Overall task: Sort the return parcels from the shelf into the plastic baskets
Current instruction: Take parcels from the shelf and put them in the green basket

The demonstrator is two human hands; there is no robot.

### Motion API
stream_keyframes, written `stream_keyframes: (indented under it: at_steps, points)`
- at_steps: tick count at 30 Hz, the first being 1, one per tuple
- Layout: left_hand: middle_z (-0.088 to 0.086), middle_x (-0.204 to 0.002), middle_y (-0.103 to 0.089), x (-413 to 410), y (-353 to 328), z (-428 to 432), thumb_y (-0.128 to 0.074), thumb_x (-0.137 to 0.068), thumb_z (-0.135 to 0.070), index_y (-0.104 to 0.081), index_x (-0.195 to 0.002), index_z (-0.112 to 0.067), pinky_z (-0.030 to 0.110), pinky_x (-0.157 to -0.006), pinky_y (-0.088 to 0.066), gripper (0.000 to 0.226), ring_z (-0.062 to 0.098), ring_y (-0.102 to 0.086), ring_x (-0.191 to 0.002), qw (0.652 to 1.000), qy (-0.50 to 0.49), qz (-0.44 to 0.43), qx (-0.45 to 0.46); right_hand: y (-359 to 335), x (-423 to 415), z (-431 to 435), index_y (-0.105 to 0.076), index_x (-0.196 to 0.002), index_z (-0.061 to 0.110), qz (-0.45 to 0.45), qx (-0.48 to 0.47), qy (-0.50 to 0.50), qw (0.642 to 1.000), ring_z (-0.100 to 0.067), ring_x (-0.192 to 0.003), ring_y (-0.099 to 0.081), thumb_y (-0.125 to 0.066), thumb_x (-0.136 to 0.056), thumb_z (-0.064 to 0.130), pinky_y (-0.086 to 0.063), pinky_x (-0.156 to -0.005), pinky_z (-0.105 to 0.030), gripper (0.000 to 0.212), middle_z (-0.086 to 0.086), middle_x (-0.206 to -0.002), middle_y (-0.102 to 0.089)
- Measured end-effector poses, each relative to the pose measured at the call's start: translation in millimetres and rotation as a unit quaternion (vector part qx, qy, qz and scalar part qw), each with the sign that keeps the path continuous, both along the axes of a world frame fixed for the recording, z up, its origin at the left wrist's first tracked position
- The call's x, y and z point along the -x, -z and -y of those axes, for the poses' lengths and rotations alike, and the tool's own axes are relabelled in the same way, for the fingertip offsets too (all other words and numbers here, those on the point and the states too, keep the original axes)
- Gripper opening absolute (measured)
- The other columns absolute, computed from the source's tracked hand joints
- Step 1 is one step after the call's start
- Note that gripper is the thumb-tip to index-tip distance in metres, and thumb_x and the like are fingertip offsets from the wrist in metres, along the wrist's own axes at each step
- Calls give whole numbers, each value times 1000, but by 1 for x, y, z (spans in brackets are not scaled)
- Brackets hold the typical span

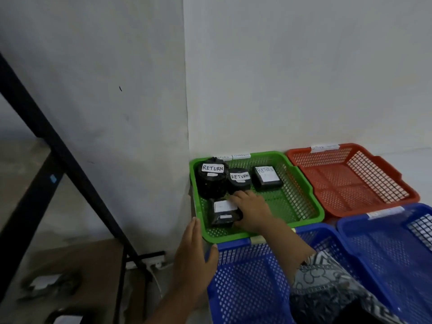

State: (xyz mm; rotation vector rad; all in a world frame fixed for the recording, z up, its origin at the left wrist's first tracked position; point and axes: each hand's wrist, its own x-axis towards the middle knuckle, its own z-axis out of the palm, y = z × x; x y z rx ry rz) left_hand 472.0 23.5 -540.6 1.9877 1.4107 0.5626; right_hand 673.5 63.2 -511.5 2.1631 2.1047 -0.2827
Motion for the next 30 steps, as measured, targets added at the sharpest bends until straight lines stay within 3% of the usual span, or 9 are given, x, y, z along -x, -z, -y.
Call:
stream_keyframes:
  at_steps: [6,10,13,15,17,19,25,27,30]
  points:
    - [-10,-156,-7,-7,6,7,-52,-93,-28,-8,-149,-23,18,-110,-15,72,8,-13,-141,998,-32,59,18,21,-5,-20,-28,-147,30,5,32,-21,999,-27,-125,-38,-71,-78,47,-39,-99,-40,83,1,-144,-35]
    - [-15,-153,-12,-7,10,7,-44,-86,-42,-14,-149,-25,17,-109,-16,72,-1,-13,-137,997,-44,59,8,29,-7,-28,-41,-142,26,-76,34,13,996,-29,-122,-42,-76,-76,37,-44,-99,-40,76,-5,-136,-37]
    - [-18,-151,-14,-6,11,8,-43,-83,-51,-16,-148,-26,7,-104,-13,75,-7,-13,-133,997,-51,65,7,23,-17,-29,-52,-129,25,-131,14,33,991,-24,-119,-44,-77,-72,45,-46,-96,-39,65,-4,-127,-43]
    - [-19,-150,-15,-6,12,8,-34,-75,-62,-17,-148,-27,11,-106,-15,83,-6,-15,-134,997,-54,60,5,12,-36,-32,-55,-122,25,-153,-35,64,986,-21,-115,-47,-72,-76,46,-47,-92,-36,52,-3,-121,-48]
    - [-17,-151,-18,-6,14,8,-32,-74,-61,-19,-148,-25,21,-110,-21,83,-1,-19,-136,997,-57,59,2,2,-61,-38,-53,-125,22,-143,-84,107,980,-24,-117,-47,-65,-81,32,-46,-91,-37,47,-6,-123,-49]
    - [-17,-150,-19,-7,13,9,-34,-75,-59,-21,-148,-24,24,-110,-23,82,1,-22,-136,996,-60,60,-9,-3,-86,-47,-45,-133,16,-106,-84,140,981,-31,-123,-42,-62,-79,21,-44,-97,-42,57,-12,-132,-44]
    - [-21,-150,-16,-6,9,10,-34,-76,-58,-19,-147,-28,21,-110,-21,78,-1,-20,-137,997,-56,42,-17,22,-124,-59,-15,-151,30,-39,48,130,990,-43,-142,-10,-63,-84,39,-16,-116,-49,83,-15,-157,-12]
    - [-20,-150,-18,-6,10,10,-36,-77,-57,-18,-146,-31,23,-112,-22,75,1,-22,-138,997,-56,44,-17,32,-128,-56,-17,-150,32,-39,29,126,991,-41,-140,-20,-65,-82,44,-20,-116,-47,83,-15,-153,-19]
    - [-18,-151,-20,-5,12,9,-37,-78,-56,-16,-144,-35,28,-113,-25,73,1,-24,-137,998,-54,41,-15,33,-128,-49,-32,-144,34,-37,-23,138,990,-40,-125,-38,-64,-83,47,-34,-104,-42,70,-14,-140,-34]
